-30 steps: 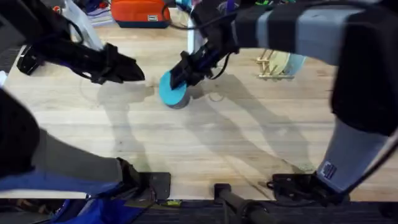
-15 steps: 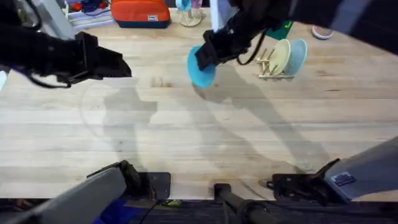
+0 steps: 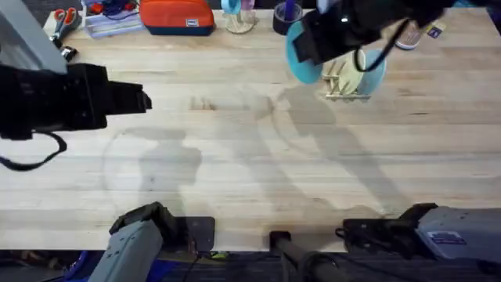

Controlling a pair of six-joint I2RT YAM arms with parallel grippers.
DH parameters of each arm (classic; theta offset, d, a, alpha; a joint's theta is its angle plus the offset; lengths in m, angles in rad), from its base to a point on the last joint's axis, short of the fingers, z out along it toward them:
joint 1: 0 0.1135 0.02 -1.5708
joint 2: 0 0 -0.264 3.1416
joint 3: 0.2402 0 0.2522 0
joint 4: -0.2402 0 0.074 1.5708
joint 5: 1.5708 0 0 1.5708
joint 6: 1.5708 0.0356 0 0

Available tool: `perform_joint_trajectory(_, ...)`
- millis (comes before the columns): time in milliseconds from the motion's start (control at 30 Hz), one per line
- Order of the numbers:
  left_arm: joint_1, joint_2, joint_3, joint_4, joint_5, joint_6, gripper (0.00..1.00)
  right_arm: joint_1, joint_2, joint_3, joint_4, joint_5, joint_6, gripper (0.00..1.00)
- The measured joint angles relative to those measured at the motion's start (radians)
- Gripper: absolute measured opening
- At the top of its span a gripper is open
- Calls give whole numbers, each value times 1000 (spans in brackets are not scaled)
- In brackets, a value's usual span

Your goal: Pick up the plates from the table one by one and place each into a slot on the dish rack.

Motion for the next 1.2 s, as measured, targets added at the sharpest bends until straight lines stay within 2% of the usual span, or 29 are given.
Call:
perform_joint_trajectory(233, 0, -19, 0, 1, -10, 0, 40, 0, -63, 0, -95, 133, 0, 33)
perform_joint_trajectory(400, 0, -19, 0, 2, -17, 0, 40, 0, -88, 0, -103, 192, 5, 32)
perform_joint_trajectory(467, 0, -19, 0, 2, -18, 1, 72, 0, -95, 0, -103, 205, 7, 32)
perform_joint_trajectory(633, 0, -19, 0, 2, -21, 5, 827, 0, -108, 0, -105, 217, 9, 32)
perform_joint_trajectory(667, 0, -19, 0, 1, -21, 2, 950, 0, -110, 0, -105, 219, 13, 32)
perform_joint_trajectory(700, 0, -19, 0, 0, -22, 4, 981, 0, -113, 0, -105, 221, 18, 32)
perform_joint_trajectory(933, 0, -19, 0, -5, -22, 4, 993, -19, -148, 0, -107, 225, 88, 32)
perform_joint_trajectory(1200, 0, -19, 0, -5, -22, 4, 993, -88, -199, 0, -153, 228, 118, 32)
